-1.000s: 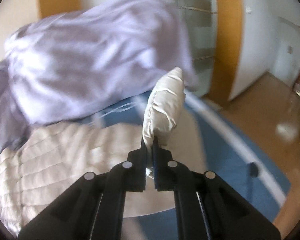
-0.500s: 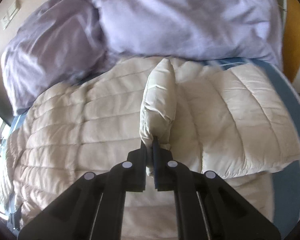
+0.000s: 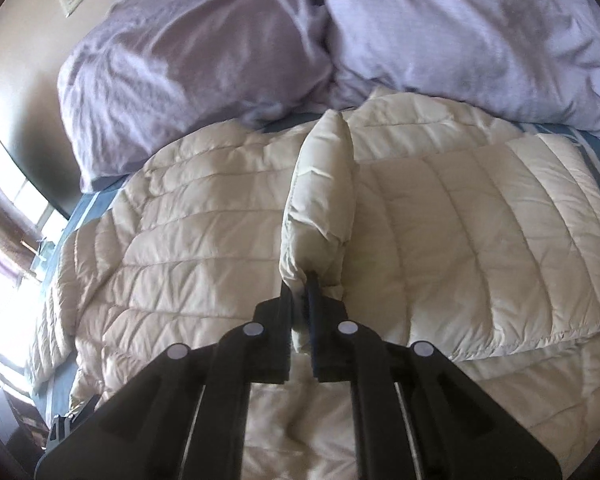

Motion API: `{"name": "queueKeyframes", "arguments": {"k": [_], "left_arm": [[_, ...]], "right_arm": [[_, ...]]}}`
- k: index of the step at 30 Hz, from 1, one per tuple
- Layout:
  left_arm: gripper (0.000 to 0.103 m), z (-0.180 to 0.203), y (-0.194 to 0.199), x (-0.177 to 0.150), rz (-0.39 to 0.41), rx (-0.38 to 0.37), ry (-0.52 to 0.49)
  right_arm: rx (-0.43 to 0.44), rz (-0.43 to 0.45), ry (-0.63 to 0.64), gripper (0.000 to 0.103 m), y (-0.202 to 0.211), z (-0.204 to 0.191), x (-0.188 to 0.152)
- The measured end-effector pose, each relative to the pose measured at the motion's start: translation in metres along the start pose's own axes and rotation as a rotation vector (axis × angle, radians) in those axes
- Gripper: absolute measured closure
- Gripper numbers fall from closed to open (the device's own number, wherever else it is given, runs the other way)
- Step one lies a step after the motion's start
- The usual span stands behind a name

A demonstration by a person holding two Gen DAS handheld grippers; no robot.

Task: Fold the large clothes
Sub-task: 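Carry the sleeve with the right gripper across the jacket toward the left gripper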

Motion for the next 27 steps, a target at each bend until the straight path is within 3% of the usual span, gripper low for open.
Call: {"name": "queueKeyframes", "arguments": {"k": [7, 11, 13, 17, 22, 27], "left_arm": [[0.001, 0.0, 0.0, 0.0, 0.0, -0.001, 0.001], [0.001, 0.0, 0.0, 0.0, 0.0, -0.001, 0.001], [0.001, 0.002, 0.0, 0.0, 0.0, -0.001, 0.001], [0.001, 0.0, 0.0, 0.0, -0.001, -0.002, 0.001], [0.001, 0.0, 0.0, 0.0, -0.001, -0.002, 0.002], [0.001, 0.0, 0.0, 0.0, -0.001, -0.003, 0.002]], "right_arm": [[0.031, -0.034, 0.036, 0.087, -0.009, -0.019, -0.009], [0.075, -0.027, 0.039, 0.064, 0.003, -0.022, -0.009], [0.068, 0.017, 0.045, 0.06, 0.014, -0.02, -0.005], [-0.064, 0.112, 0.033, 0.054, 0.026, 0.001, 0.004], [-0.288, 0.114, 0.036, 0.053, 0.006, 0.03, 0.007], [-0.305, 0.058, 0.034, 0.04, -0.016, 0.031, 0.001]]}}
Point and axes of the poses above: each gripper's, at about its wrist camera, not at the fingertips, and y roughly against the way its jaws point, z to its right, x to its top, the point moved 2 cm from there along -y, roughly the way its jaws point, and after that the axes turned 3 degrees about -x, right-handed, at the moved point
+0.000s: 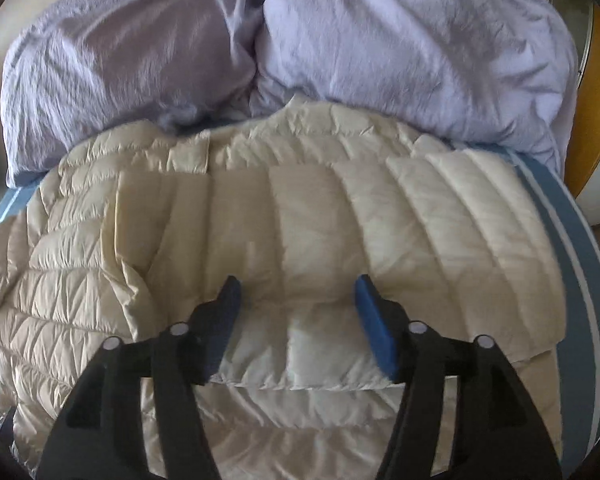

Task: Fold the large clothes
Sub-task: 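Carry the sleeve with the right gripper across the jacket toward the left gripper, then open the right gripper and lay the sleeve flat on the jacket back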

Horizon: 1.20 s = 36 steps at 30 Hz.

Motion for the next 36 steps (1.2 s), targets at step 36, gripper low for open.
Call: {"name": "queueKeyframes", "arguments": {"k": [36], "left_arm": [[0.001, 0.0, 0.0, 0.0, -0.001, -0.002, 0.002]], "right_arm": [[-0.001, -0.025, 0.074, 0.007, -0.019, -0.034, -0.019]]}}
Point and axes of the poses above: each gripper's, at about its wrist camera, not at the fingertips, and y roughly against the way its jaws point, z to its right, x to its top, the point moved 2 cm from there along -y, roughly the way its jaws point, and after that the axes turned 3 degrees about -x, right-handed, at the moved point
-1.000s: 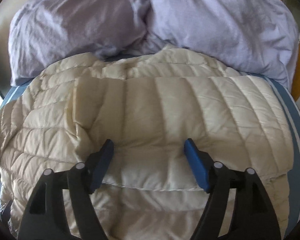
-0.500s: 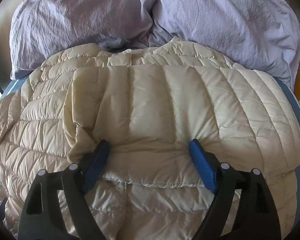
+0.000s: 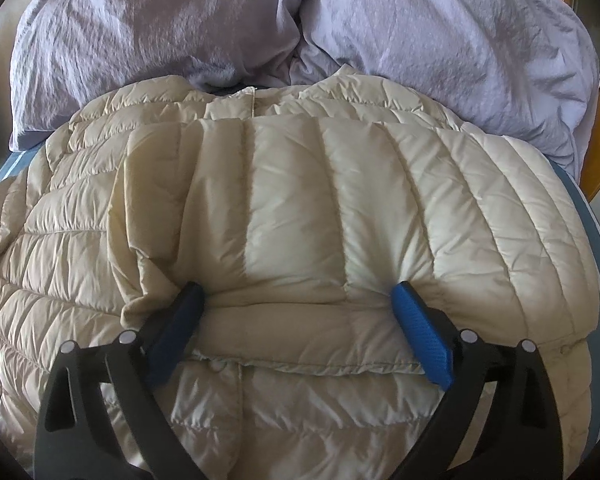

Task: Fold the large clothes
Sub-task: 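Open the right gripper and lay the sleeve flat on the jacket back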

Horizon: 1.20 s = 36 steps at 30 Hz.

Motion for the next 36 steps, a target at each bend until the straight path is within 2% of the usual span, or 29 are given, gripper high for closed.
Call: {"name": "queueKeyframes", "arguments": {"k": [36], "left_arm": [[0.001, -0.0004, 0.0005, -0.0005, -0.001, -0.003, 0.003]], "right_arm": [[-0.004, -0.001, 0.012, 0.003, 0.0012, 0.0005, -0.0007]]}}
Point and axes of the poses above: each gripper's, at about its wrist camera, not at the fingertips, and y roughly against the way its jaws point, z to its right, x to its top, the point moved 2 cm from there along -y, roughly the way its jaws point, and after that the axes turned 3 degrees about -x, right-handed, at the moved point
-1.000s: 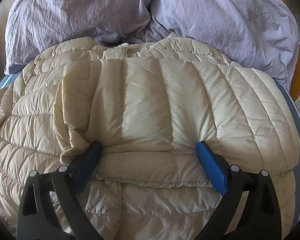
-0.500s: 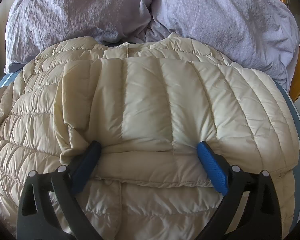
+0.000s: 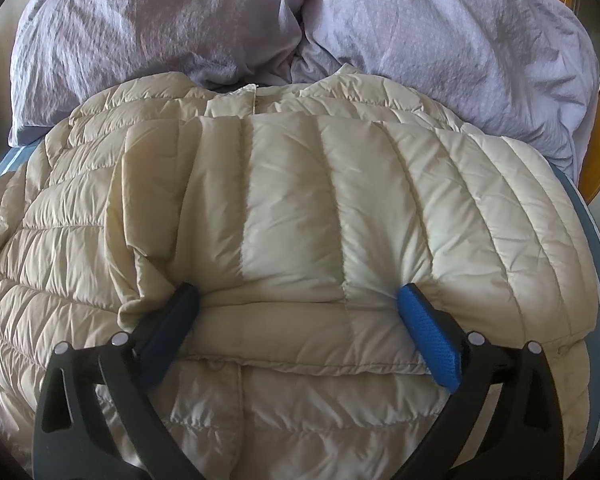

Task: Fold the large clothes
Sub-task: 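Open the right gripper and lay the sleeve flat on the jacket back, then reach the left gripper to the other sleeve cuff and close on it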

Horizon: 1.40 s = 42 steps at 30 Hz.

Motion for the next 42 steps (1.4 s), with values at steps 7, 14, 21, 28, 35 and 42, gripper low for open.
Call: {"name": "queueKeyframes", "arguments": {"k": [7, 14, 21, 28, 35, 42], "left_arm": [[0.001, -0.001, 0.0, 0.0, -0.001, 0.0, 0.0], [0.001, -0.001, 0.0, 0.0, -0.001, -0.002, 0.001], [0.001, -0.007, 0.005, 0.001, 0.01, -0.012, 0.016], [0.001, -0.018, 0.017, 0.002, 0.037, 0.001, 0.021], [0.001, -0.036, 0.034, 0.005, 0.079, 0.021, 0.05], [0.001, -0.054, 0.047, 0.005, 0.11, 0.043, 0.075]], "right_arm": [[0.005, -0.004, -0.006, 0.002, -0.001, 0.0, 0.001], [0.004, -0.005, -0.008, 0.002, -0.002, 0.0, 0.002], [0.004, -0.005, -0.007, 0.002, -0.002, 0.001, 0.001], [0.005, -0.006, -0.008, 0.002, -0.002, 0.001, 0.001], [0.005, -0.006, -0.008, 0.002, -0.001, 0.001, 0.001], [0.006, -0.006, -0.008, 0.002, -0.002, 0.001, 0.001]]}}
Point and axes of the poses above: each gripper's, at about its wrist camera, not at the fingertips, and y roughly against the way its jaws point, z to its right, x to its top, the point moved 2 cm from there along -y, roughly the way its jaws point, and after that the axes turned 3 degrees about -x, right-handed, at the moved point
